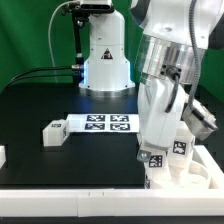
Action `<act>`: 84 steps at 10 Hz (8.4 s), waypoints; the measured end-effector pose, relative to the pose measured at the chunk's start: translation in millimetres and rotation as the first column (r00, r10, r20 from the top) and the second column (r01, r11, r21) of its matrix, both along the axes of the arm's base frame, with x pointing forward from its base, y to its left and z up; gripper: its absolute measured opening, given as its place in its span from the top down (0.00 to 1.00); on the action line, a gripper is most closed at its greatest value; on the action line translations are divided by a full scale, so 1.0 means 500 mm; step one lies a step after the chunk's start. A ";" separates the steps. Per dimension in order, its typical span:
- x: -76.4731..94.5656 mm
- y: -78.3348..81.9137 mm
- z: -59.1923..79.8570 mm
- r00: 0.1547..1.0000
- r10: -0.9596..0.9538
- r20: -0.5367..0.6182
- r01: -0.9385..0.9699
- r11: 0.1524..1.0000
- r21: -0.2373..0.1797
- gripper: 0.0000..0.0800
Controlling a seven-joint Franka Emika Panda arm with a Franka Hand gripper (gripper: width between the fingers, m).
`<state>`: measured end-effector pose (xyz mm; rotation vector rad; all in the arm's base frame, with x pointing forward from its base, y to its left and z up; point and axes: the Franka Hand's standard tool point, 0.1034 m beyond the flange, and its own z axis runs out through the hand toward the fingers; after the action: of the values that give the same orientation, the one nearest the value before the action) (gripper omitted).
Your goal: Assemble stool
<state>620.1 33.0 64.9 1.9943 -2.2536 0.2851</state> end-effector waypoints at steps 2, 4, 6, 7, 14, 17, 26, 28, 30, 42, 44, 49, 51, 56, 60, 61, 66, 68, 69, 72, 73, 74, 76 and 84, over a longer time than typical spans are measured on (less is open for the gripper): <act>0.000 0.001 -0.001 1.000 0.007 -0.001 -0.007 1.000 -0.001 0.57; 0.008 0.005 0.029 0.999 0.043 0.034 -0.044 0.998 0.033 0.22; -0.001 -0.014 0.099 0.991 0.113 0.077 -0.119 0.989 0.084 0.20; 0.001 -0.026 0.124 0.988 0.126 0.090 -0.134 0.987 0.092 0.20; -0.004 -0.024 0.111 0.987 0.143 0.079 -0.150 0.985 0.086 0.19; -0.043 -0.079 0.109 0.965 0.231 0.123 -0.244 0.964 0.105 0.19; -0.112 -0.195 0.059 0.546 0.838 0.000 -0.834 0.543 0.102 0.19; -0.130 -0.204 0.048 0.442 0.896 -0.030 -0.891 0.443 0.099 0.19; -0.131 -0.209 0.047 0.320 0.946 -0.052 -0.941 0.324 0.100 0.19; -0.273 -0.285 -0.007 0.054 0.994 0.092 -0.687 -0.030 0.726 0.19; -0.288 -0.288 -0.004 0.076 0.993 0.090 -0.580 -0.029 0.814 0.19; -0.305 -0.316 -0.016 0.133 0.986 0.100 -0.373 -0.044 0.927 0.19; -0.306 -0.319 -0.012 0.136 0.986 0.095 -0.377 -0.037 0.926 0.19; -0.405 -0.316 -0.083 0.218 0.975 0.049 -0.266 0.010 0.964 0.19; -0.419 -0.316 -0.093 0.240 0.971 0.007 -0.244 0.053 0.968 0.34; -0.420 -0.317 -0.093 0.242 0.970 0.007 -0.244 0.054 0.968 0.51; -0.340 -0.293 0.014 0.223 0.974 0.038 -0.352 0.044 0.935 0.60; -0.294 -0.317 0.043 0.141 0.990 0.026 -0.519 0.051 0.853 0.60; -0.297 -0.311 0.037 0.141 0.990 0.023 -0.573 0.062 0.817 0.60; -0.256 -0.237 0.095 0.138 0.990 0.012 -0.730 0.094 0.677 0.60; -0.231 -0.180 0.151 0.146 0.988 0.039 -0.795 0.094 0.599 0.60; -0.206 -0.148 0.192 0.151 0.988 0.029 -0.849 0.115 0.516 0.60; -0.197 -0.130 0.196 0.122 0.992 0.023 -0.929 0.106 0.354 0.60; -0.078 0.058 0.256 0.309 0.945 0.111 -0.943 0.320 -0.095 0.60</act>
Offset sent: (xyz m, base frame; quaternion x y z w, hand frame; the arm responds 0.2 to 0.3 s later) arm -0.0108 -0.0024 0.0352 0.0468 -0.0448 -0.0074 0.9979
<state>581.3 62.1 193.0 3.1299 -0.7229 0.5333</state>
